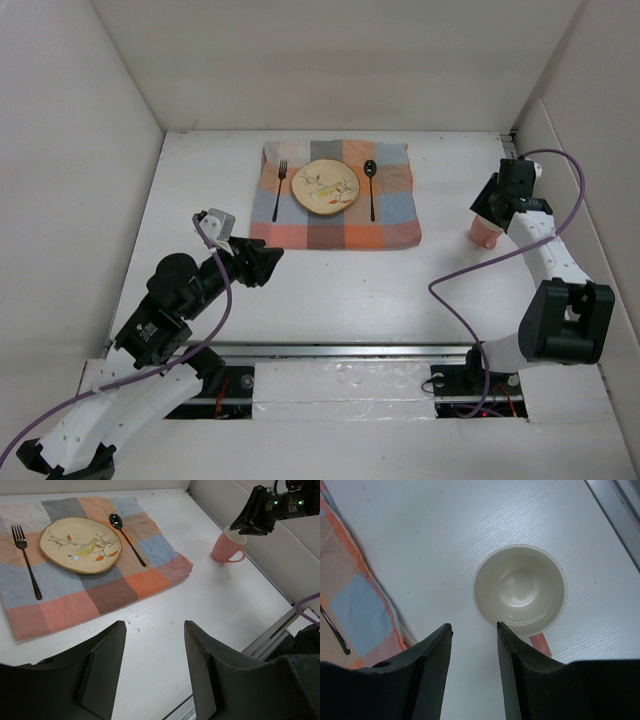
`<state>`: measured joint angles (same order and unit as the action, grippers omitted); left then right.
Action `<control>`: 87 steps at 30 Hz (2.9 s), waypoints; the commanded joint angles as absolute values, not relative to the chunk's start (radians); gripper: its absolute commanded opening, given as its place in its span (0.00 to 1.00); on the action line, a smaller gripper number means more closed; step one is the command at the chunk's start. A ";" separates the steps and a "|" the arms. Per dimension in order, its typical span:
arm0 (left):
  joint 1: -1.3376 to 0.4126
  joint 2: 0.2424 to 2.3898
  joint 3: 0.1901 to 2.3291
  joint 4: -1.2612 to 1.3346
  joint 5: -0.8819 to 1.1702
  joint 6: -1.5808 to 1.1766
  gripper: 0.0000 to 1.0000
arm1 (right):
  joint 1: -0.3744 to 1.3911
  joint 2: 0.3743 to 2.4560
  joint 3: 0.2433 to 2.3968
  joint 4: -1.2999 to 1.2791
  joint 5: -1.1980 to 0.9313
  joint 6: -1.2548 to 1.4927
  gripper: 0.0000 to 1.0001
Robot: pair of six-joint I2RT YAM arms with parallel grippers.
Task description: Set the dinner table for one person
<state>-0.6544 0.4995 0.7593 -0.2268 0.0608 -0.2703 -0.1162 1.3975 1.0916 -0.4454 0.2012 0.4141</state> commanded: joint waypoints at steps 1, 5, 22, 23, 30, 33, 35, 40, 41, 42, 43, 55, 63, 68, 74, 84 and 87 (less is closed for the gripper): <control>-0.658 0.489 0.750 -0.173 0.083 -0.261 0.47 | -0.115 1.434 1.137 -0.376 0.170 0.403 0.47; -0.658 0.491 0.750 -0.175 0.078 -0.261 0.47 | -0.115 1.526 1.167 -0.364 0.179 0.411 0.47; -0.658 0.515 0.752 -0.175 0.072 -0.259 0.47 | -0.025 1.608 1.273 -0.339 0.310 0.425 0.00; -0.658 0.518 0.753 -0.175 0.071 -0.259 0.47 | 0.013 1.609 1.305 -0.348 0.305 0.417 0.00; -0.658 0.525 0.753 -0.179 0.049 -0.259 0.47 | 0.182 1.874 1.843 -0.569 0.339 0.350 0.00; -0.658 0.532 0.753 -0.178 0.048 -0.259 0.47 | 0.225 2.010 1.992 -0.612 0.347 0.318 0.00; -0.658 0.535 0.755 -0.179 0.049 -0.259 0.47 | 0.244 2.086 2.159 -0.647 0.333 0.308 0.00; -0.658 0.535 0.752 -0.179 0.037 -0.261 0.47 | 0.279 2.329 2.495 -0.750 0.333 0.272 0.00; -0.658 0.538 0.753 -0.181 0.037 -0.259 0.47 | 0.288 2.354 2.582 -0.759 0.328 0.268 0.00; -0.658 0.540 0.753 -0.183 0.034 -0.259 0.47 | 0.288 2.376 2.612 -0.756 0.322 0.264 0.00; -0.658 0.540 0.753 -0.180 0.035 -0.259 0.47 | 0.288 2.399 2.626 -0.744 0.319 0.262 0.00; -0.658 0.552 0.756 -0.183 0.026 -0.259 0.47 | 0.288 2.425 2.562 -0.687 0.249 0.275 0.00; -0.658 0.557 0.755 -0.183 0.017 -0.259 0.47 | 0.288 2.457 2.557 -0.692 0.232 0.282 0.00; -0.658 0.563 0.756 -0.184 0.018 -0.259 0.47 | 0.267 2.485 2.562 -0.686 0.226 0.284 0.00; -0.658 0.569 0.755 -0.184 0.012 -0.258 0.47 | 0.267 2.516 2.560 -0.649 0.219 0.284 0.00; -0.626 0.578 0.756 -0.179 0.034 -0.258 0.47 | 0.258 2.539 2.559 -0.592 0.206 0.304 0.17; -0.626 0.584 0.755 -0.179 0.032 -0.256 0.47 | 0.249 2.528 2.554 -0.583 0.201 0.305 0.33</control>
<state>-0.6319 0.5762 0.7593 -0.2272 0.0223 -0.2703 0.2626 2.5462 2.5366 -0.6865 0.2085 0.3038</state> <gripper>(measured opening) 0.469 0.309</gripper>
